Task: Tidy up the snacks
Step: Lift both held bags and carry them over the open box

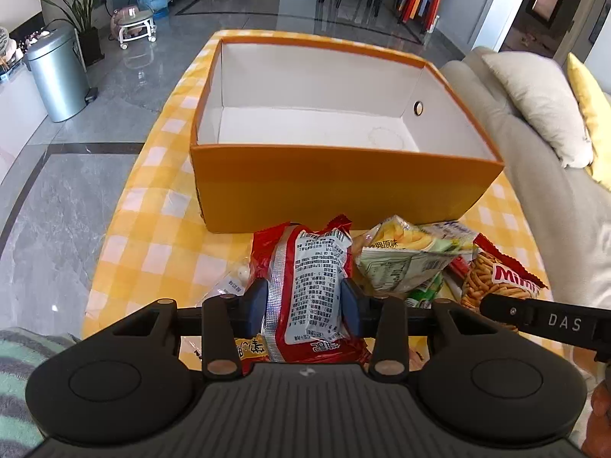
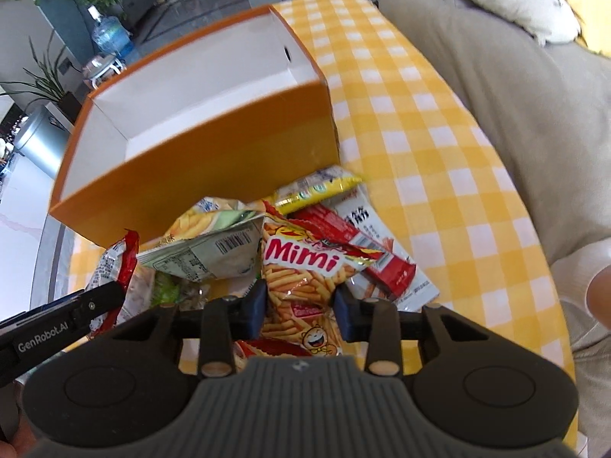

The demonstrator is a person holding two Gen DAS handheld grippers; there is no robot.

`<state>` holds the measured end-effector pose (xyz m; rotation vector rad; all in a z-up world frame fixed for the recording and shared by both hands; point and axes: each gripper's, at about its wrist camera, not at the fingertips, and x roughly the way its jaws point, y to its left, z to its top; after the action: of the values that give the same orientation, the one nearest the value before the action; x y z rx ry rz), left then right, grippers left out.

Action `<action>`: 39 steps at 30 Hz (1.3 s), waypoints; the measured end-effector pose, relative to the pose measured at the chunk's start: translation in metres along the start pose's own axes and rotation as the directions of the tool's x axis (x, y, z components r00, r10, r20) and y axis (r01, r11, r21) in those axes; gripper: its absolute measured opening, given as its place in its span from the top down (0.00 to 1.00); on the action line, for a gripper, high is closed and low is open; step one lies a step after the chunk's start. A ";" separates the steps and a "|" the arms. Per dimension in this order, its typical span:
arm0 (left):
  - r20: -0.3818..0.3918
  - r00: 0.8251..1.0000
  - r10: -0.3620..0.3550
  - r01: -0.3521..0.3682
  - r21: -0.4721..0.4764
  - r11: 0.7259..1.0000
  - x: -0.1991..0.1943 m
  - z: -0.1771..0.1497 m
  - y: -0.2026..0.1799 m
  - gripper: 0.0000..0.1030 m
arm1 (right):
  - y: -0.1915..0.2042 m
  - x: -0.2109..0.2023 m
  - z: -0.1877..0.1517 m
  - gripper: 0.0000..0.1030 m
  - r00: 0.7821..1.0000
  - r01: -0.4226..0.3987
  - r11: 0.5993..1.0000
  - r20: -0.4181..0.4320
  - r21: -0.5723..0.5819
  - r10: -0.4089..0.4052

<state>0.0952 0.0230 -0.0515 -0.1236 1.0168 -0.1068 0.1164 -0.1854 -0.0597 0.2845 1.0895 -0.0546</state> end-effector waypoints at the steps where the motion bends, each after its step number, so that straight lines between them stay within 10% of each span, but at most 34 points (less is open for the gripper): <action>1: 0.007 1.000 -0.010 0.010 -0.007 1.000 -0.004 0.000 0.001 0.55 | 0.001 -0.003 -0.001 0.67 1.000 -0.004 1.000 0.008 -0.001 0.004; 16: 0.182 0.983 -0.041 0.030 0.062 0.998 -0.061 0.045 -0.004 0.55 | 0.034 -0.059 0.029 0.68 0.973 -0.201 0.977 0.101 -0.068 0.207; 25: 0.223 0.975 0.005 -0.035 0.129 0.991 -0.052 0.101 -0.006 0.55 | 0.081 -0.065 0.101 0.68 0.962 -0.179 0.950 0.156 -0.255 0.223; 39: 0.042 0.994 0.103 -0.111 0.261 0.959 0.037 0.125 -0.014 0.55 | 0.088 0.046 0.151 0.68 0.982 -0.140 0.910 0.060 -0.389 0.177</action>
<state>0.2209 0.0104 -0.0155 0.1719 0.9702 -0.1400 0.2842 -0.1351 -0.0176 0.0148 0.9563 0.2881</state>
